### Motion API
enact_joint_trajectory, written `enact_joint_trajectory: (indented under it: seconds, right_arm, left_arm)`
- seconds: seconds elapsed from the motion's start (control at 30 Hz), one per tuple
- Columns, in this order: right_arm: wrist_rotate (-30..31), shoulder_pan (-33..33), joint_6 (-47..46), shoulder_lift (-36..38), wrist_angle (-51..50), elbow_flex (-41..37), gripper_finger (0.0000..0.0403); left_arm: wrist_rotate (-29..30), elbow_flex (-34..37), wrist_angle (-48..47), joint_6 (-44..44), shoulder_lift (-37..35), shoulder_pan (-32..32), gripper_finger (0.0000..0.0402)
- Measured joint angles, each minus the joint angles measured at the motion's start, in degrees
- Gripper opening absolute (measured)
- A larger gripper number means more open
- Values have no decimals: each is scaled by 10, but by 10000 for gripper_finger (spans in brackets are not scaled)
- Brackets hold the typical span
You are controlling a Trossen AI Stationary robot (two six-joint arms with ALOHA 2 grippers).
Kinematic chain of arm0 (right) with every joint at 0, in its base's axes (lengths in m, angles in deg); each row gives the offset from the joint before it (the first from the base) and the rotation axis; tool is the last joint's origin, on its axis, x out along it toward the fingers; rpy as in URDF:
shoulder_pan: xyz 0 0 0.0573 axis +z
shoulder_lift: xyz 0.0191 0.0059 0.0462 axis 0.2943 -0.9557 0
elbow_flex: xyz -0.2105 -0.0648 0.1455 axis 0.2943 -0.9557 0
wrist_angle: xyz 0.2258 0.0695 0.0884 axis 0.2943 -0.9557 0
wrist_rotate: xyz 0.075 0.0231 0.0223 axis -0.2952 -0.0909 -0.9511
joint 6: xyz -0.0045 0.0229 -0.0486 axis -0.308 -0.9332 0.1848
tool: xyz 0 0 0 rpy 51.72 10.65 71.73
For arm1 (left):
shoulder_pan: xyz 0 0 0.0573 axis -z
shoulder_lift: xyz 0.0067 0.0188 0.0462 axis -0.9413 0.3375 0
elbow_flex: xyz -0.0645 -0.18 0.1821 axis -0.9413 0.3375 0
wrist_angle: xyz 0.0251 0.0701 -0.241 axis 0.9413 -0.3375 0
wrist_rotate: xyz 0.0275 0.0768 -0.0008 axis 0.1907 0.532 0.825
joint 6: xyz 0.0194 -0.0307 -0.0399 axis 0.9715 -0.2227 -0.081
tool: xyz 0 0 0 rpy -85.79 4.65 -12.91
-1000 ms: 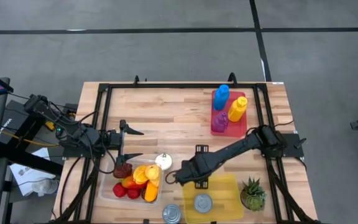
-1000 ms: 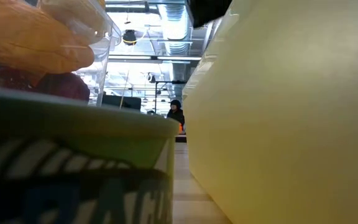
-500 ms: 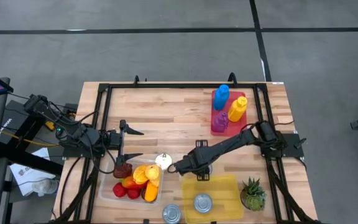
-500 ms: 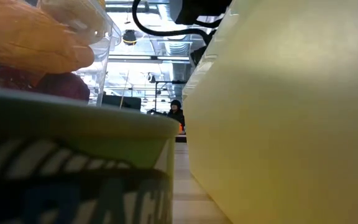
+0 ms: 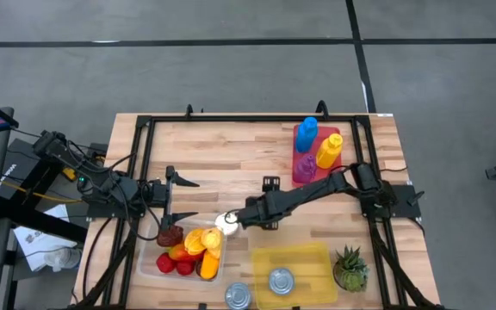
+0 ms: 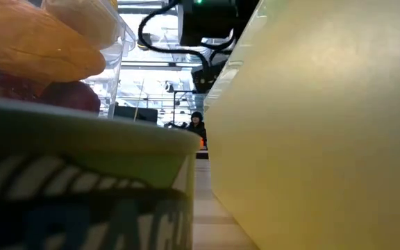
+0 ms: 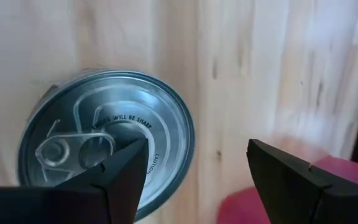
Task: Pick & Place Food Item
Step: Put the blue tuna can into the yellow bin
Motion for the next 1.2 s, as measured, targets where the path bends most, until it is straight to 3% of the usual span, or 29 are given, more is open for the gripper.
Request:
enact_joint_trajectory:
  seconds: [0.27,0.4,0.67,0.9,1.0,1.2]
  right_arm:
    - [-46,13,23,54,-15,14,264]
    - [-107,23,24,83,-9,14,264]
    - [-175,31,49,81,-6,-10,264]
    - [-173,31,63,80,58,-70,264]
    - [-129,34,60,80,93,-98,260]
    - [-81,53,54,80,127,-124,206]
  left_arm:
    - [0,0,-7,0,0,0,374]
    - [0,0,-10,-6,0,0,374]
    - [0,0,-13,-8,0,0,374]
    - [0,0,-13,-9,0,0,374]
    - [0,0,-13,-9,0,0,374]
    - [2,0,-13,-8,0,0,374]
